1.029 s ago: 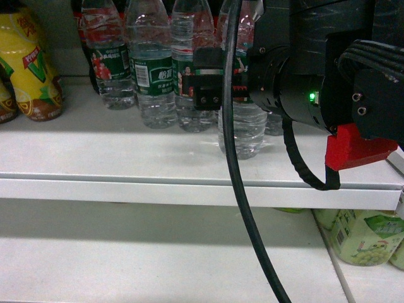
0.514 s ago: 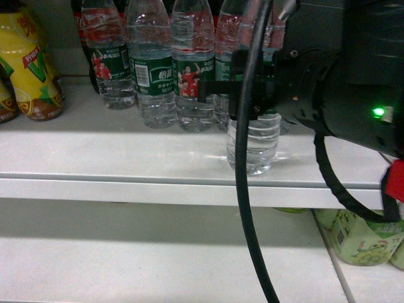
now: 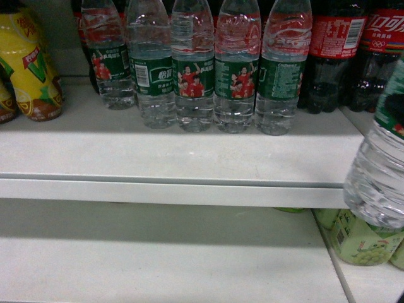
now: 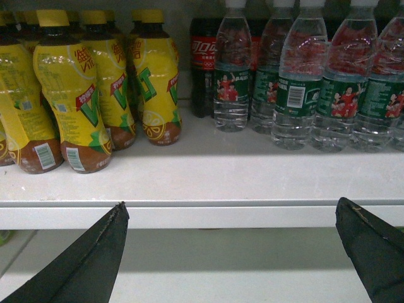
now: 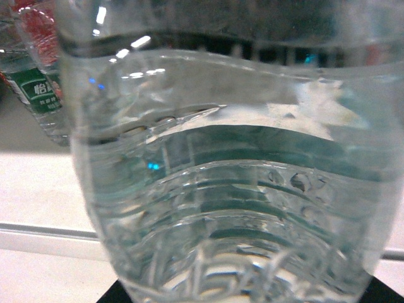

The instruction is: Move water from second to third shelf

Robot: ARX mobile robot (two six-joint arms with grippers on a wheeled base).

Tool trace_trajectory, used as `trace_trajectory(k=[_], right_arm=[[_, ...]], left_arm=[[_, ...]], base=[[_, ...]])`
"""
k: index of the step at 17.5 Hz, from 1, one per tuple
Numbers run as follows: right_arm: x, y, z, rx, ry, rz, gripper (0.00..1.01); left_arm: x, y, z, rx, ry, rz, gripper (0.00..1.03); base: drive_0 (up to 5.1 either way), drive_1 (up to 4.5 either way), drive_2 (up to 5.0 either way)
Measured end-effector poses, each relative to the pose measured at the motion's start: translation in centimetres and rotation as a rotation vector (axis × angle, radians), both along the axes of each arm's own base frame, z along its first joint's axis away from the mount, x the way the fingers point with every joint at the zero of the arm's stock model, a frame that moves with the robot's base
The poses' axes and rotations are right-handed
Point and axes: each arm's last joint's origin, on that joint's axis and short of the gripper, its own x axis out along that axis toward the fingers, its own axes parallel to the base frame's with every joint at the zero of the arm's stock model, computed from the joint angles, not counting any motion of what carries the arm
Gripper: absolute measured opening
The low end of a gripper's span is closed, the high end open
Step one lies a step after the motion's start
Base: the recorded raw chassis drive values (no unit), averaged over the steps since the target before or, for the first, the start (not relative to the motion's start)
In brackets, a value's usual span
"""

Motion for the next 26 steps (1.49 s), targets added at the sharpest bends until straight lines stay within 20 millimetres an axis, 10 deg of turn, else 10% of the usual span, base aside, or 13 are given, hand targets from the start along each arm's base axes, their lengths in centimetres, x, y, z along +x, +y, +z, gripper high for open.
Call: trace_trajectory(k=[11,26], right_arm=[[-9.1,-3.4,1.0,0.050,-0.074,-0.066,0.42],[-9.1,-3.5,0.4,0.053,-0.050,-0.100,0.42]], left_arm=[[0.0,0.0,0.0,0.000,0.000,0.000,0.98],[0.0,0.0,0.0,0.000,0.000,0.000,0.98]], base=[[0.0,0.00,0.0],[0.0,0.00,0.0]])
